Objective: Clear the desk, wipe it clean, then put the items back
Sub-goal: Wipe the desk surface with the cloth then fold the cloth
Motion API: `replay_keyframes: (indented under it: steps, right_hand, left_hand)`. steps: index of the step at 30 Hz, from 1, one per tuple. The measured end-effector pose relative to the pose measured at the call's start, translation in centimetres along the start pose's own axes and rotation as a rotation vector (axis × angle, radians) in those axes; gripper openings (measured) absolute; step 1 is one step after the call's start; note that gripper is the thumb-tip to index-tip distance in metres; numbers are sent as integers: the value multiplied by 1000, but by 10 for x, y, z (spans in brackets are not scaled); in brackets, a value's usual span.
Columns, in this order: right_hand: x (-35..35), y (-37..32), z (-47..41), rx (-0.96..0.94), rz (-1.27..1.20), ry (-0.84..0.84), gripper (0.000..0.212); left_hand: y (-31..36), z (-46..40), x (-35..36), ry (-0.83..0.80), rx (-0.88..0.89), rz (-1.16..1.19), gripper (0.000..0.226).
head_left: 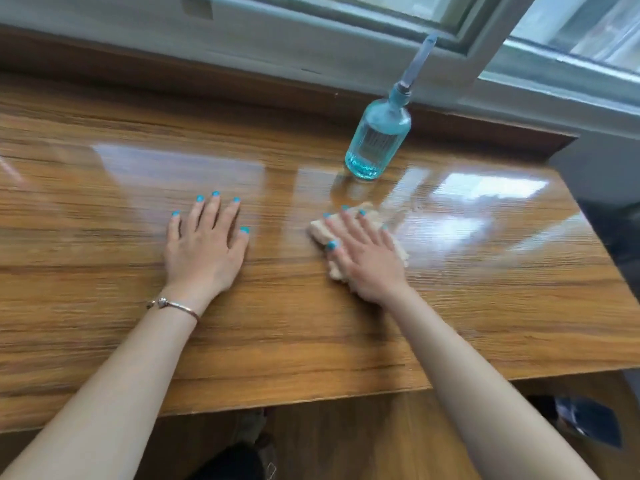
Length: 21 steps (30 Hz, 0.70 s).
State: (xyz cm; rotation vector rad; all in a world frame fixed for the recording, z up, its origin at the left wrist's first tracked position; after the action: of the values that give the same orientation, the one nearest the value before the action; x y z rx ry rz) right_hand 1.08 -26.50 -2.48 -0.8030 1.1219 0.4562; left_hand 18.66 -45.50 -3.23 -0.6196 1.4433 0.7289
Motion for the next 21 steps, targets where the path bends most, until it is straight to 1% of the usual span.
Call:
replay_keyframes:
  steps: [1, 2, 3, 4, 5, 6, 8, 10, 11, 12, 15, 17, 19, 20, 21]
  right_hand:
    - [-14, 29, -8, 126, -27, 48, 50]
    - [-26, 53, -15, 273, -56, 108, 50]
    - [-32, 67, -20, 409, -73, 162, 51]
    - [-32, 68, -25, 497, -69, 195, 52]
    - [-28, 59, -28, 530, -60, 202, 52]
    - [-21, 45, -28, 509, -56, 196, 52]
    - [-7, 18, -19, 327, -38, 169, 52]
    - [-9, 25, -9, 135, -14, 91, 50]
    - [-19, 44, -11, 99, 0, 66, 49]
    - [-30, 71, -16, 126, 8, 71, 49]
    - [-65, 150, -31, 430, -12, 179, 51]
    - [-73, 167, -39, 563, -11, 226, 53]
    - [-64, 149, -42, 583, -16, 223, 53]
    - [-56, 132, -41, 524, -8, 205, 53]
    - [-46, 112, -36, 410, 16, 179, 53]
  left_hand:
    - [11, -2, -4, -27, -33, 43, 53]
    - [29, -5, -6, -49, -17, 92, 53]
    - [53, -6, -7, -69, 52, 130, 53]
    - [81, -5, -6, -86, 151, 139, 53]
    - [107, -2, -4, -92, 251, 127, 53]
    - [125, -1, 0, -83, 312, 112, 54]
    - [137, -5, 8, -37, 322, 23, 56]
    - [136, -6, 13, -15, 300, -26, 55]
    - [136, -6, 15, -10, 303, -13, 55]
    - [138, -5, 15, -2, 306, 4, 55]
    - [146, -6, 10, 13, 307, 17, 60]
    - [147, -5, 11, -2, 280, -3, 65]
    - [146, -6, 12, -2, 261, -22, 67]
    - [146, -7, 13, 1, 250, -31, 67]
    - [145, -7, 13, 5, 240, -42, 67]
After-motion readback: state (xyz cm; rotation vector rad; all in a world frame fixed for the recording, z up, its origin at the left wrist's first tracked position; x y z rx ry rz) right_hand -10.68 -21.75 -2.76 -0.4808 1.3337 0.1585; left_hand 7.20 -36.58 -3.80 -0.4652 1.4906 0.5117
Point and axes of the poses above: each hand's wrist, its own z-axis away from the middle knuckle, its own x-axis out of the palm, y = z × x, the point moved 3 cm from there along -z, towards the middle knuckle, and after that the axes turned 11 degrees about -z, right-handed, at the moved point
